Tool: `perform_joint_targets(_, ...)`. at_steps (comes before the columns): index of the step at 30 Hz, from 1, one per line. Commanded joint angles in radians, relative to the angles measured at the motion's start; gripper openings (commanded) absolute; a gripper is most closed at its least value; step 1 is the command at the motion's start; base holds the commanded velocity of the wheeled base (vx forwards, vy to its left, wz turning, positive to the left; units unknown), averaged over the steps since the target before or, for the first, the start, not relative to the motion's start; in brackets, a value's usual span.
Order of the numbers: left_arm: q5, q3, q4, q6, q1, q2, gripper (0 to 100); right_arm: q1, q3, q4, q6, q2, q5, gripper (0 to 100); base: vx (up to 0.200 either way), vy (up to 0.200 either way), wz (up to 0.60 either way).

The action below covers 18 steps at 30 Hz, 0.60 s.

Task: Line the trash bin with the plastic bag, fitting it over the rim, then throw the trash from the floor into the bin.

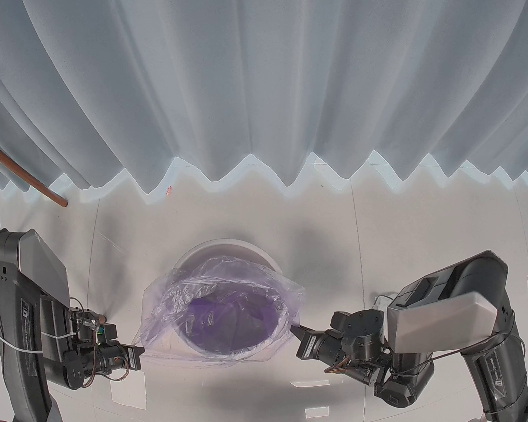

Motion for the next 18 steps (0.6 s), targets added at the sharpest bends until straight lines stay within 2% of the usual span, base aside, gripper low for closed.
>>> perform_joint_targets(1, -0.004, -0.032, -0.001, -0.026, -0.009, 0.010, 0, -0.005, -0.023, -0.007, 0.001, -0.002, -0.008, 0, 0.000, 0.000, 0.00)
perform_joint_targets(3, -0.007, -0.038, -0.001, -0.029, -0.009, 0.008, 0, -0.005, -0.022, -0.007, 0.001, -0.002, -0.008, 0, 0.000, 0.000, 0.00)
perform_joint_targets(4, -0.010, -0.052, -0.001, -0.033, -0.009, 0.007, 0, -0.003, -0.019, -0.008, 0.003, -0.002, -0.022, 100, 0.000, 0.000, 0.00)
perform_joint_targets(8, -0.019, -0.068, -0.001, -0.036, -0.009, 0.007, 0, -0.003, -0.005, -0.013, 0.004, -0.005, -0.044, 100, 0.000, 0.000, 0.00)
perform_joint_targets(12, -0.032, -0.064, -0.001, -0.049, -0.009, 0.004, 0, 0.011, 0.103, -0.016, 0.024, -0.085, -0.040, 100, 0.000, 0.000, 0.00)
perform_joint_targets(13, -0.032, -0.064, -0.001, -0.049, -0.009, 0.004, 100, 0.014, 0.109, -0.016, 0.026, -0.091, -0.040, 100, 0.000, 0.000, 0.00)
perform_joint_targets(18, -0.032, -0.041, -0.001, -0.049, -0.001, -0.077, 100, 0.058, 0.190, -0.016, 0.038, -0.188, -0.040, 100, 0.000, 0.000, 0.00)
